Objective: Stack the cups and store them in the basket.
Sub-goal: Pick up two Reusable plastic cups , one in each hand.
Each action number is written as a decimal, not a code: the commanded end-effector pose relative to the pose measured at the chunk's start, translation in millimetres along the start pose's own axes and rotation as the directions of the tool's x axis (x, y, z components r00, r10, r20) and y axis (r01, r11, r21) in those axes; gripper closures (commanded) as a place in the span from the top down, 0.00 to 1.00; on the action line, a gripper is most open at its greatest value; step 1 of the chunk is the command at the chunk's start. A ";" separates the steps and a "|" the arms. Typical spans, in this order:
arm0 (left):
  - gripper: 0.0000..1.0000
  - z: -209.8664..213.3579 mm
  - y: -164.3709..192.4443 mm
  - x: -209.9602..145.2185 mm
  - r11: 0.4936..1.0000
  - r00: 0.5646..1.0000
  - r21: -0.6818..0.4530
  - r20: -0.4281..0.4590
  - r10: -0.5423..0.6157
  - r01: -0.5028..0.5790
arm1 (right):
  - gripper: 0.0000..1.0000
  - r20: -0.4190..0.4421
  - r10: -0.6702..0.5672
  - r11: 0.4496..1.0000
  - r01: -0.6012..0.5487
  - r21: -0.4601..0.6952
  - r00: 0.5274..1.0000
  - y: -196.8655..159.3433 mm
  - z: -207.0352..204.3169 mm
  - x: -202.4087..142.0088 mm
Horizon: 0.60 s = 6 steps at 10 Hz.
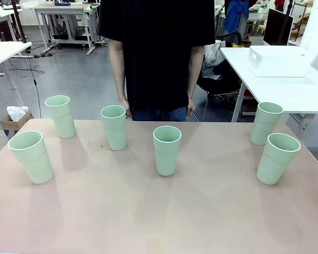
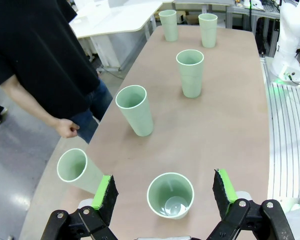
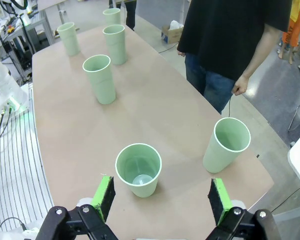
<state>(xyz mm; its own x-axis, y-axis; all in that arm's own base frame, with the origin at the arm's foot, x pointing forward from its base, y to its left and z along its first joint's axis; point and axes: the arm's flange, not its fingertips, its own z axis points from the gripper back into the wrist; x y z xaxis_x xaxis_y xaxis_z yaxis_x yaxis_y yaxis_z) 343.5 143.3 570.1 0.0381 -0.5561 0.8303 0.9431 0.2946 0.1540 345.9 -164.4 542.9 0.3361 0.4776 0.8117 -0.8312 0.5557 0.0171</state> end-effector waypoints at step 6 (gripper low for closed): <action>1.00 0.6 0.6 1.6 1.000 1.000 0.001 0.022 -0.015 0.015 | 1.00 0.030 0.016 1.000 -0.016 0.001 0.999 -2.3 0.3 1.2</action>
<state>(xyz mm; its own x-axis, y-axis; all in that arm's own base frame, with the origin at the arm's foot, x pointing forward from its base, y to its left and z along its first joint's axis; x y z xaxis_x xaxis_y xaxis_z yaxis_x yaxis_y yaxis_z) 343.5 143.3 570.1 0.0381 -0.5561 0.8303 0.9431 0.2946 0.1540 345.9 -164.4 542.9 0.3361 0.4776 0.8117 -0.8312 0.5558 0.0171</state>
